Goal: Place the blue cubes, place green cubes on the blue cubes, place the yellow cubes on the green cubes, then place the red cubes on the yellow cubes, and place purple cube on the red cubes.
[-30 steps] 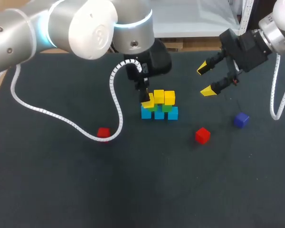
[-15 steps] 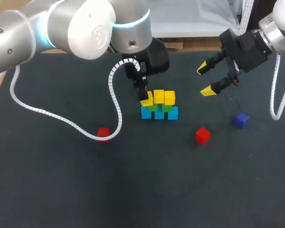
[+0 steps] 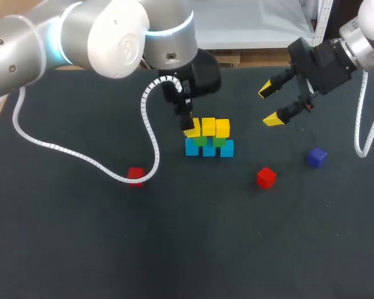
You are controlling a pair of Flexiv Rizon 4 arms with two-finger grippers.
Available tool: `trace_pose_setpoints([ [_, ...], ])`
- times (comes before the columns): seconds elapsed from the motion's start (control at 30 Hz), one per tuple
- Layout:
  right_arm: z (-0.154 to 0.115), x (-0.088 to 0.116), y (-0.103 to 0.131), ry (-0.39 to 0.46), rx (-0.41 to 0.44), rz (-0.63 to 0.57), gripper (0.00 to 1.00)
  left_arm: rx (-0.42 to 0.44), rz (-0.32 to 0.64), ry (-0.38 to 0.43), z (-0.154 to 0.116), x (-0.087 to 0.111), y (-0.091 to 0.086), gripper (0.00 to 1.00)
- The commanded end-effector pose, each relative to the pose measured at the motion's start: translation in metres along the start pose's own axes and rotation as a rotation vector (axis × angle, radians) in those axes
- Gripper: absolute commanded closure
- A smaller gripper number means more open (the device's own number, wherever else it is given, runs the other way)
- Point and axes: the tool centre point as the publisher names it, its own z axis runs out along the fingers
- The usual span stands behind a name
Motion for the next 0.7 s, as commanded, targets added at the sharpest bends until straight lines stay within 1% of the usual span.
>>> trace_pose_setpoints([
  [0.03,0.0002,0.0001,-0.0001,-0.001,0.0,-0.001,0.0,0.005,0.002,0.005,-0.0007,-0.0021,0.0029,1.0],
  [0.7,0.0002,0.0001,-0.0001,-0.001,0.0,-0.001,0.0,0.007,0.007,0.003,0.0009,-0.0064,0.0045,1.0],
])
